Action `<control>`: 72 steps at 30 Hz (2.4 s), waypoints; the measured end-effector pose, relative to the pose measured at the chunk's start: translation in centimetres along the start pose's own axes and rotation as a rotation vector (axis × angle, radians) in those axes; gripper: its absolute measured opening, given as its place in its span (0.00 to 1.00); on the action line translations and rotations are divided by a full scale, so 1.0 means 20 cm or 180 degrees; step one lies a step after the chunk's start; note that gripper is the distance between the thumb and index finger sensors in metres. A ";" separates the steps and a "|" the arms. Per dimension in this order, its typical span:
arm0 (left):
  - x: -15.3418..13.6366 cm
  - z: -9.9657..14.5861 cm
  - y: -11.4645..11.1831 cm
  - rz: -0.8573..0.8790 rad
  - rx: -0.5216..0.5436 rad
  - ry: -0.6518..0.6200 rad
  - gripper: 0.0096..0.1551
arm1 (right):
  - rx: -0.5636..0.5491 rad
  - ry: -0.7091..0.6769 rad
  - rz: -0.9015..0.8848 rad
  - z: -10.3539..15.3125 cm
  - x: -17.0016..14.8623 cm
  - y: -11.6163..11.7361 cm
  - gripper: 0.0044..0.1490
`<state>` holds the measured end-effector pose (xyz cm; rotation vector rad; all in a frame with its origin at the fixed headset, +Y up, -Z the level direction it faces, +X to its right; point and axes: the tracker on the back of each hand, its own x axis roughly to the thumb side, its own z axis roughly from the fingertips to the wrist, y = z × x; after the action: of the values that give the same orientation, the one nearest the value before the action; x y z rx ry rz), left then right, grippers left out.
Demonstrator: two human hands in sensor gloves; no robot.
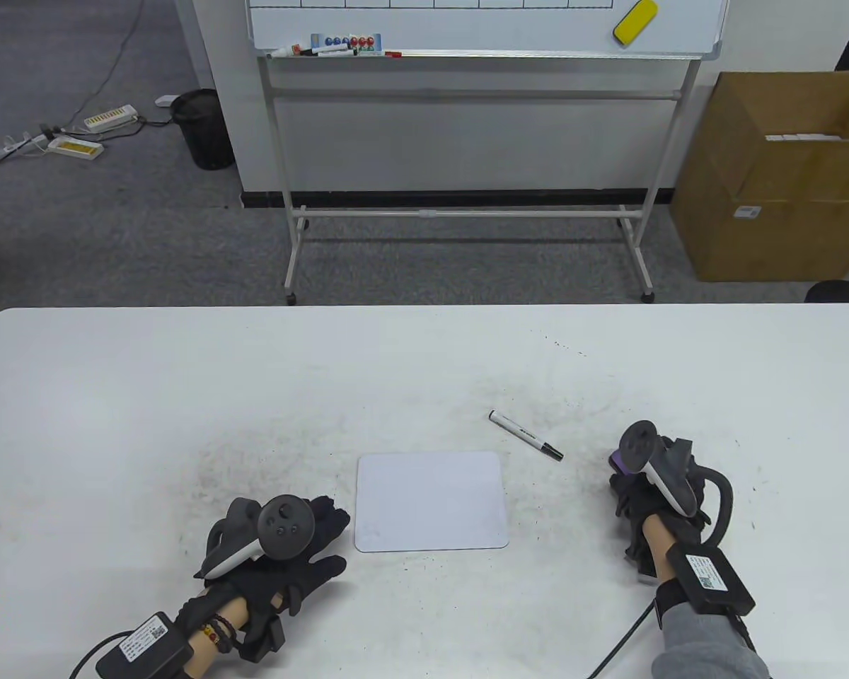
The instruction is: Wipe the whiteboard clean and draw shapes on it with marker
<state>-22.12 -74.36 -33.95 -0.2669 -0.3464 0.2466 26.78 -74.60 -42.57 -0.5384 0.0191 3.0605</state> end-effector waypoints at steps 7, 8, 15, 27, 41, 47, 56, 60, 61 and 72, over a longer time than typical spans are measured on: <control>-0.02 0.00 0.01 0.0040 -0.0004 0.0022 0.43 | -0.0075 -0.0619 0.0092 0.03 0.32 -0.08 0.49; -0.02 0.00 0.01 0.0046 -0.0003 0.0030 0.43 | -0.0051 -0.0712 0.0115 0.03 0.38 -0.09 0.48; -0.05 0.00 0.03 0.0093 0.0026 0.0064 0.43 | 0.0089 -0.0938 0.0357 -0.04 0.66 -0.03 0.46; -0.06 0.00 0.04 0.0135 0.0026 0.0054 0.44 | 0.0098 -0.0843 0.0617 -0.13 0.84 0.08 0.39; -0.05 0.00 0.03 0.0112 0.0033 0.0022 0.44 | -0.0179 -0.0962 0.0259 -0.06 0.88 -0.09 0.41; -0.03 0.00 0.02 0.0102 0.0041 -0.0044 0.41 | -0.0196 -0.1191 -0.0772 0.13 0.87 -0.26 0.35; 0.01 0.03 0.04 0.0449 0.0534 -0.0106 0.45 | 0.0131 -0.1377 -0.2597 0.45 0.87 -0.35 0.29; 0.02 0.05 0.06 0.0791 0.0838 -0.0122 0.46 | 0.0943 -0.1406 -0.3780 0.54 0.89 -0.27 0.29; 0.02 0.05 0.06 0.0837 0.0883 -0.0126 0.48 | 0.1144 -0.1390 -0.4005 0.55 0.90 -0.26 0.29; 0.06 0.10 0.11 0.1506 0.1464 -0.0417 0.41 | 0.1963 -0.1321 -0.4751 0.72 0.98 -0.05 0.29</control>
<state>-22.16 -71.54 -32.34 0.1279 -0.3429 0.7998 3.53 -72.81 -35.81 0.1456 0.3455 1.5090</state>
